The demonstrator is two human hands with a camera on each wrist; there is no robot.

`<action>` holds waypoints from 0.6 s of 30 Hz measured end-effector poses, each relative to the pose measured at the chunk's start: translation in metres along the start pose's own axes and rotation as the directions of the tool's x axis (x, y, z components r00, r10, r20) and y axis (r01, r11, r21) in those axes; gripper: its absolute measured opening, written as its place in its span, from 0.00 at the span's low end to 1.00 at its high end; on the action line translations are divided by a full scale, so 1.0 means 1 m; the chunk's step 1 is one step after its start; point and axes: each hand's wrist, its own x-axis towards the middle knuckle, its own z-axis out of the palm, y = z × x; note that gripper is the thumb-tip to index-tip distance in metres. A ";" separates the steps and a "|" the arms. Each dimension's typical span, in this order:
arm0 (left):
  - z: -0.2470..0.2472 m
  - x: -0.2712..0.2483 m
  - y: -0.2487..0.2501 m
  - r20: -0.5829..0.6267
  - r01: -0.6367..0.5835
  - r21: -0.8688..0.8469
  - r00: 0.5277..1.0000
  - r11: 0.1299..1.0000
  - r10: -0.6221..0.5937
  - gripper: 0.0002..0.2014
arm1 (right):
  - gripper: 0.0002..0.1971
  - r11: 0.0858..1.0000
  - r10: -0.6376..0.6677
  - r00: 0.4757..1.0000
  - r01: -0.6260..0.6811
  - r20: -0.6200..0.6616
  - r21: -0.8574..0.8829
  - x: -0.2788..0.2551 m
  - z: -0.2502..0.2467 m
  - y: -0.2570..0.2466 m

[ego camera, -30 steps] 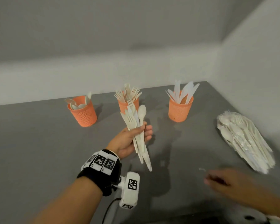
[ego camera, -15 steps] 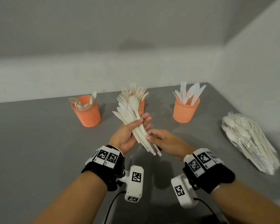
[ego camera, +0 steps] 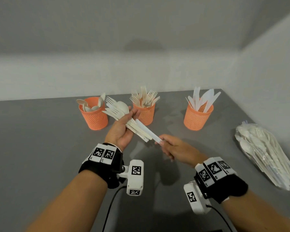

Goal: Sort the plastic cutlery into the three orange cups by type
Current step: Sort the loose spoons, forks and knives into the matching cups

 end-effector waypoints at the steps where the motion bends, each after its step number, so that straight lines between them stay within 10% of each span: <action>1: 0.000 0.001 0.002 -0.001 -0.013 0.003 1.000 1.000 0.013 0.08 | 0.10 1.000 0.012 1.000 -0.012 -0.008 -0.025 0.000 -0.004 0.003; 9: -0.004 0.008 -0.011 0.061 0.003 0.215 0.998 0.977 -0.016 0.05 | 0.09 0.998 -0.019 0.924 0.042 -0.382 0.051 0.012 -0.060 0.000; 15: 0.004 0.003 -0.028 0.169 0.119 0.311 0.969 0.943 -0.178 0.09 | 0.08 0.953 -0.212 0.546 0.298 -0.811 -0.048 0.026 -0.131 -0.028; 18: 0.004 0.000 -0.030 0.193 0.140 0.329 0.958 0.934 -0.211 0.11 | 0.11 0.983 -0.162 0.521 0.156 -0.838 -0.093 0.040 -0.149 -0.014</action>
